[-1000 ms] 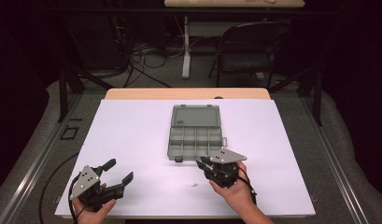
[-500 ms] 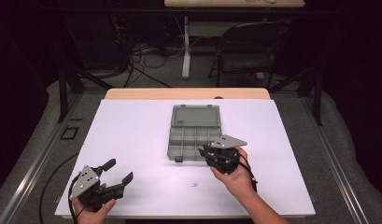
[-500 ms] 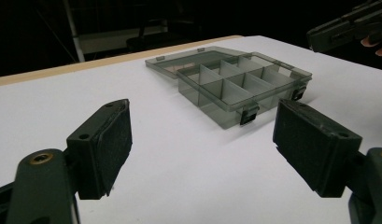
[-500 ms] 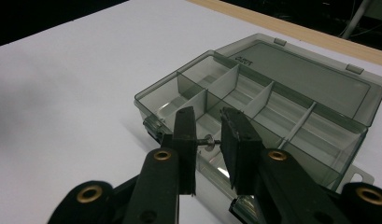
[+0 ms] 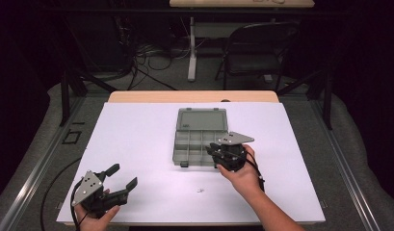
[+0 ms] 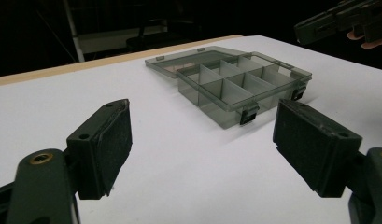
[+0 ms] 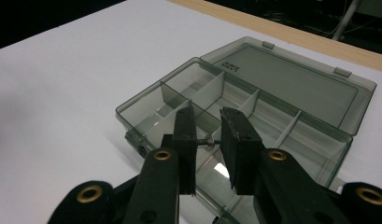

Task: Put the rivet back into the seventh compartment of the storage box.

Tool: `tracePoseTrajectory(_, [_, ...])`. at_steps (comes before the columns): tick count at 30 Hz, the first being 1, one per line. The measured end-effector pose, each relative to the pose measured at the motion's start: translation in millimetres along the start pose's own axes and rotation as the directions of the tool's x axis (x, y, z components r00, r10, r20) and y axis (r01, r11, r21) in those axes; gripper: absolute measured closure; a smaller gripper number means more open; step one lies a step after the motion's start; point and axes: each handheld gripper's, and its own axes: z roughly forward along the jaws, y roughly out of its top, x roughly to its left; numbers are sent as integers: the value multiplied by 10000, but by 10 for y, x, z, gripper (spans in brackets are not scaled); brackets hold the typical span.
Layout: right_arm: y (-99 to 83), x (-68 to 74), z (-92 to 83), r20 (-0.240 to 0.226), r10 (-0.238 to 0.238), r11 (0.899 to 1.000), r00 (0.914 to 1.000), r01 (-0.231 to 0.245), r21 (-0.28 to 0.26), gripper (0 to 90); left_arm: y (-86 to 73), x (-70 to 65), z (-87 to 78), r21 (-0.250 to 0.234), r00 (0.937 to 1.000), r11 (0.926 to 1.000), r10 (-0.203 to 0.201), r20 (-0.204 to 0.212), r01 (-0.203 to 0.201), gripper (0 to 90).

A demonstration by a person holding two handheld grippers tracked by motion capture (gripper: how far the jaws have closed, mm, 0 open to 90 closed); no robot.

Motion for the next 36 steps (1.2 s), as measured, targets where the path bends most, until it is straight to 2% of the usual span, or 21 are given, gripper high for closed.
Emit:
tracePoseTrajectory(15, [-26,-187,214,289,430,9983,9987,-440,374,758,-1,2,1,7,10000,10000,-9,2,9,195])
tracePoseTrajectory(23, [-82,-260,401,374,561,9935,9977,-595,966,758,-3,4,3,-37,10000,10000,-28,0,28,195])
tracePoseTrajectory(28, [-113,-271,478,299,590,9903,9978,-623,1238,758,-3,5,4,-29,10000,10000,-23,6,23,195])
tracePoseTrajectory(36, [-127,-236,527,210,548,9889,9983,-571,1373,759,-3,5,3,-32,10000,10000,-27,11,27,195])
